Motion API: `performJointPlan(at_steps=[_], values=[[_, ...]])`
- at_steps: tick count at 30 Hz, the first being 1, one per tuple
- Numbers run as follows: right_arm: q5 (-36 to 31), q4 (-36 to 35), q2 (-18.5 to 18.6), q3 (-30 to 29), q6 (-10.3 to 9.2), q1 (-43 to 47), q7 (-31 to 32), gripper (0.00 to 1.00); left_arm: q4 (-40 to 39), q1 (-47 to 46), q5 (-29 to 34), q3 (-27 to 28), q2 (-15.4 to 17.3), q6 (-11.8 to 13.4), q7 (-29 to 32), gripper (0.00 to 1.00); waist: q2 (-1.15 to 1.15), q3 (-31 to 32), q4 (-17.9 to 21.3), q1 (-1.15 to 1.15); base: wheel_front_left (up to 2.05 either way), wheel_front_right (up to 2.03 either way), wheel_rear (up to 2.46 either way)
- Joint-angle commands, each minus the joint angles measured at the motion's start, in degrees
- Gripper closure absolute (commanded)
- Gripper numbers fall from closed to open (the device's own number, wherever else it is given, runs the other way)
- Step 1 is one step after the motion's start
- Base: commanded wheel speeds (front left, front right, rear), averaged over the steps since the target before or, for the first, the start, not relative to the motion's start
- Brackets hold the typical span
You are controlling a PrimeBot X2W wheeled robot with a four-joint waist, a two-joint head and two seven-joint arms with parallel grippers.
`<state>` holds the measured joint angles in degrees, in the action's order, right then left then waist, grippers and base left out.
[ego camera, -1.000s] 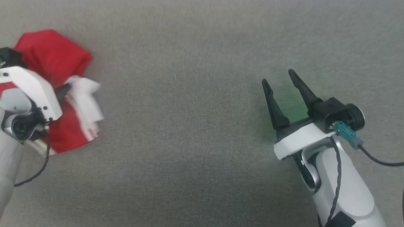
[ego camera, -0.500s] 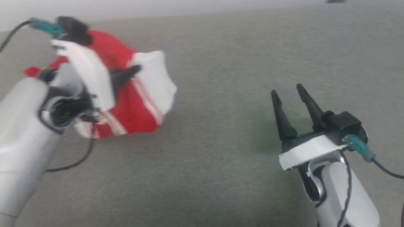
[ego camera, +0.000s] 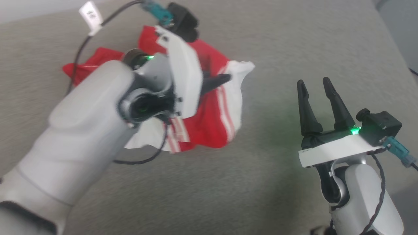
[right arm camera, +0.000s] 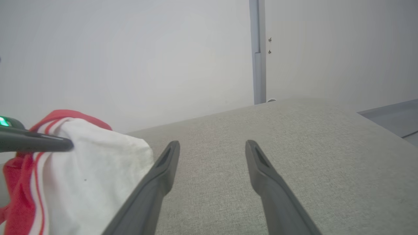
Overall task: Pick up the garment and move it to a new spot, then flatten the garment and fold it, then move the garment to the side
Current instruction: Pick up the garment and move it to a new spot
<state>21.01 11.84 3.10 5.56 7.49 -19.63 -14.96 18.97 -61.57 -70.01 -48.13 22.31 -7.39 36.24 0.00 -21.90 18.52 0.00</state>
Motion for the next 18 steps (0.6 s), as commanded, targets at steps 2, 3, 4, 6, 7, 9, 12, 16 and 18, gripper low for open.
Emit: performJointPlan(at_steps=[2,3,4,6,7,9,12,16,18], values=[[1.6,-0.2,-0.2,0.2,0.00,-0.3,-0.3,0.00,2.2,-2.1,-0.3,-0.8,-1.4,-0.1,-0.6,1.00,0.00,-3.8,5.7,0.00,0.00,0.00,0.00],[2.2,-0.3,-0.3,0.4,0.01,-0.2,-0.3,0.00,3.3,-2.4,-0.3,-1.3,-1.4,-0.1,-0.8,1.00,0.00,-4.2,6.6,0.00,0.00,0.00,0.00],[2.7,-0.4,-0.3,0.5,0.00,-0.2,-0.3,0.00,4.6,-2.6,-0.3,-1.9,-1.4,-0.1,-0.8,1.00,0.00,-4.5,7.3,0.00,0.00,0.00,0.00],[3.6,-0.5,-0.3,0.8,0.00,-0.2,-0.3,0.00,7.0,-3.5,0.3,-3.5,-0.8,-0.1,-0.3,1.00,0.00,-5.1,8.8,0.00,0.00,0.00,0.00],[4.1,-0.6,-0.3,1.0,0.00,-0.2,-0.3,0.00,8.3,-3.8,0.6,-4.3,-0.1,-0.1,-0.1,1.00,0.00,-5.4,9.5,0.00,0.00,0.00,0.00],[4.8,-0.8,-0.3,1.3,0.00,-0.1,-0.3,0.00,10.7,-4.3,1.0,-6.0,1.0,-0.1,0.5,1.00,0.00,-5.6,10.8,0.00,0.00,0.00,0.00],[5.8,-1.0,-0.3,1.7,0.00,0.3,-0.3,0.00,13.6,-5.3,2.5,-9.1,3.2,-0.1,1.0,1.00,0.00,-5.8,12.1,0.00,0.00,0.00,0.00],[6.6,-1.4,-0.3,2.3,0.00,0.6,-0.3,0.00,16.4,-5.8,6.0,-14.7,5.6,0.0,0.7,1.00,0.00,-6.3,13.1,0.00,0.00,0.00,0.00],[6.9,-1.6,-0.2,2.6,0.00,0.7,-0.3,0.00,18.3,-5.2,5.2,-16.4,6.1,0.1,0.8,1.00,0.00,-6.6,13.5,0.00,0.00,0.00,0.00]])
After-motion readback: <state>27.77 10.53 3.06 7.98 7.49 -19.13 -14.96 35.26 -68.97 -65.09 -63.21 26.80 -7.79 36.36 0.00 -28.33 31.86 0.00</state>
